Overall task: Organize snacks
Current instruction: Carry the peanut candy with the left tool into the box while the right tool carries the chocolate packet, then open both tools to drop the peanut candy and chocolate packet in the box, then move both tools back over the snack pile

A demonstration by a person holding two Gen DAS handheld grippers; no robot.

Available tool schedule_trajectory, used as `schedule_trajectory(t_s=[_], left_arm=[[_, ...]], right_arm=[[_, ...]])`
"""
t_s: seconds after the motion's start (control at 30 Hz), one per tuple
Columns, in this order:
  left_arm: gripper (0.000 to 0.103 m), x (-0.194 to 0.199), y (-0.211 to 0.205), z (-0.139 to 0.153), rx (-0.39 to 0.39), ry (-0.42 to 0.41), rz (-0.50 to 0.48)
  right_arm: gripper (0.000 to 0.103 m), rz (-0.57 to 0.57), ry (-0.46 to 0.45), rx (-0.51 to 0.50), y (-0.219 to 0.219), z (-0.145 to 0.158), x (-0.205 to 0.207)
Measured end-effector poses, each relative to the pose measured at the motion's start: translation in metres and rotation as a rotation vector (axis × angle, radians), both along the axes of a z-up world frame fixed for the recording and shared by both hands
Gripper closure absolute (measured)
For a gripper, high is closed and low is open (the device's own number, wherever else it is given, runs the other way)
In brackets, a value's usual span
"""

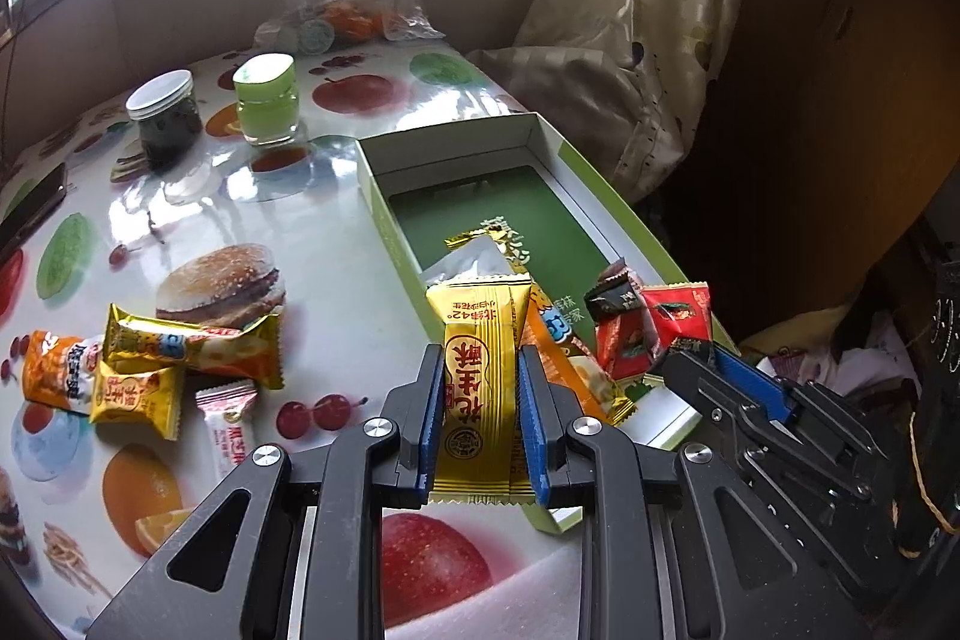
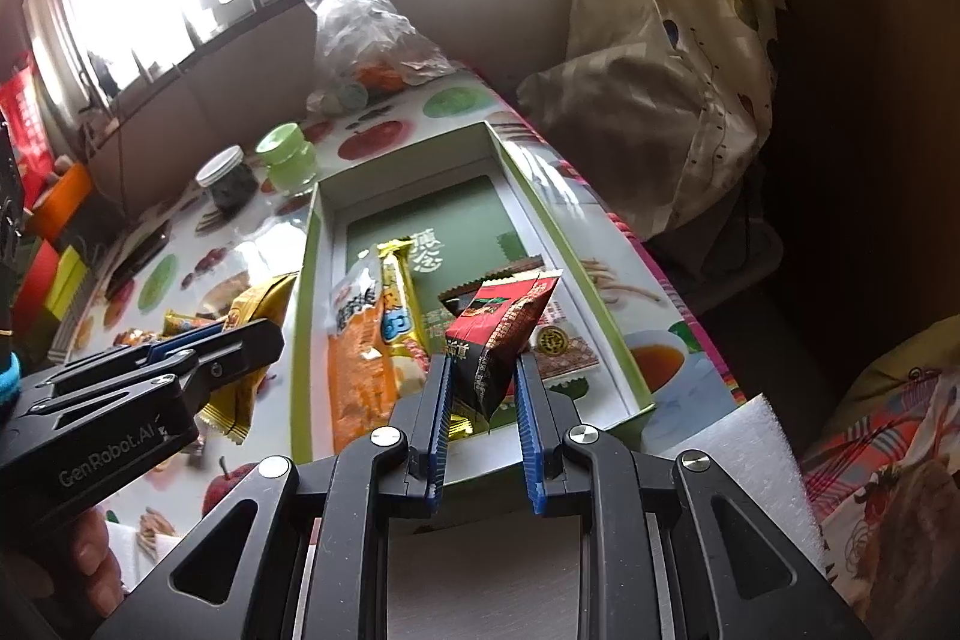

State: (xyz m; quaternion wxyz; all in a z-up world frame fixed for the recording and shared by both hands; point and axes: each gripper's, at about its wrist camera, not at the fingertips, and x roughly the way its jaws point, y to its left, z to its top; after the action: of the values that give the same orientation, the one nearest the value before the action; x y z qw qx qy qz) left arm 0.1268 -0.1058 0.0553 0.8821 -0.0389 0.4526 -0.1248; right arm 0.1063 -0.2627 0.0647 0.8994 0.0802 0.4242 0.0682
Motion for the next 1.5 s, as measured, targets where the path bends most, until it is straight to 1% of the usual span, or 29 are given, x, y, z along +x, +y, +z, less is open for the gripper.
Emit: schedule_trajectory(t_s=[0.27,0.33,0.43,0.67,0.77,0.83,0.87,0.93,1.07,1.37,1.47,1.5], left_arm=[[0.079,0.006,-0.008,-0.008,0.010,0.018,-0.005],[0.079,0.007,-0.010,-0.010,0.020,0.017,-0.011],[0.079,0.008,-0.012,-0.013,0.015,0.031,-0.013],[0.078,0.010,-0.015,-0.014,0.032,0.027,-0.013],[0.076,0.010,-0.016,-0.014,0.038,0.027,-0.014],[0.065,0.010,-0.018,-0.014,0.043,0.033,-0.016],[0.064,0.010,-0.018,-0.015,0.046,0.036,-0.015],[0.064,0.010,-0.019,-0.016,0.048,0.041,-0.016],[0.064,0.009,-0.019,-0.017,0.047,0.045,-0.020],[0.064,0.004,-0.017,-0.010,0.047,0.028,-0.017],[0.063,-0.001,-0.014,-0.006,0.055,0.015,-0.011],[0.060,-0.004,-0.013,-0.004,0.056,0.008,-0.011]], right_arm=[[0.083,0.001,0.014,-0.017,-0.004,-0.007,0.003],[0.083,-0.002,0.018,-0.029,-0.005,-0.009,0.004],[0.083,-0.003,0.020,-0.046,-0.005,-0.012,0.004],[0.083,-0.010,0.025,-0.038,-0.008,-0.014,0.005],[0.080,-0.006,0.027,-0.038,-0.008,-0.014,0.005],[0.075,-0.006,0.026,-0.035,-0.008,-0.013,0.005],[0.074,-0.008,0.025,-0.036,-0.008,-0.012,0.004],[0.072,-0.012,0.023,-0.035,-0.008,-0.011,0.003],[0.071,-0.011,0.022,-0.036,-0.008,-0.010,0.001],[0.069,-0.016,0.019,-0.028,-0.009,-0.007,-0.002],[0.068,-0.008,-0.004,-0.017,-0.009,-0.002,-0.006],[0.068,-0.007,-0.015,-0.018,-0.008,-0.001,-0.007]])
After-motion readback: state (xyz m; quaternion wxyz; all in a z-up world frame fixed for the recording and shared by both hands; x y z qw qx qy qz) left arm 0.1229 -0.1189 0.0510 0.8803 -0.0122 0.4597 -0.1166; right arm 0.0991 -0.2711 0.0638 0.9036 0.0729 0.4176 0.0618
